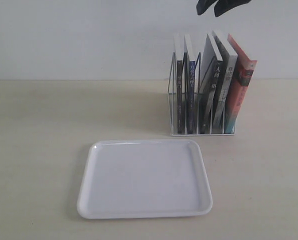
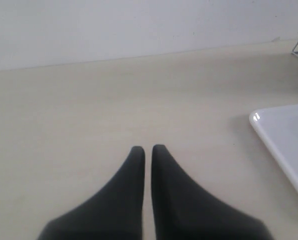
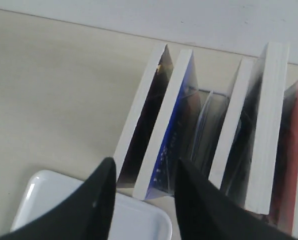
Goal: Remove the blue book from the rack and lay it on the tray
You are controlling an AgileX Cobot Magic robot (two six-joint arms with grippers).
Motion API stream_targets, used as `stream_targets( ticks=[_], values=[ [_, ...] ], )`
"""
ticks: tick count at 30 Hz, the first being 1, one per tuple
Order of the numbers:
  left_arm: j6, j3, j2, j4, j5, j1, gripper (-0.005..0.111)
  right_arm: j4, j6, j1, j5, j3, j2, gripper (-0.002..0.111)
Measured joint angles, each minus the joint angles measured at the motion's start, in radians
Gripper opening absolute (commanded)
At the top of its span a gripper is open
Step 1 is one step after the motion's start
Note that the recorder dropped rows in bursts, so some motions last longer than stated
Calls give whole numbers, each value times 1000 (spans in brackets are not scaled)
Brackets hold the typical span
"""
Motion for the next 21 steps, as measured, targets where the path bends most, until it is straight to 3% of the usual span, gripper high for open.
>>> stream_targets(
  ticks=[2, 21],
  values=[
    [0, 0, 0, 0, 0, 0, 5, -27, 25, 19, 0, 0, 5, 27],
    [0, 0, 0, 0, 0, 0, 5, -40, 79, 45, 14, 0, 95, 27]
  ],
)
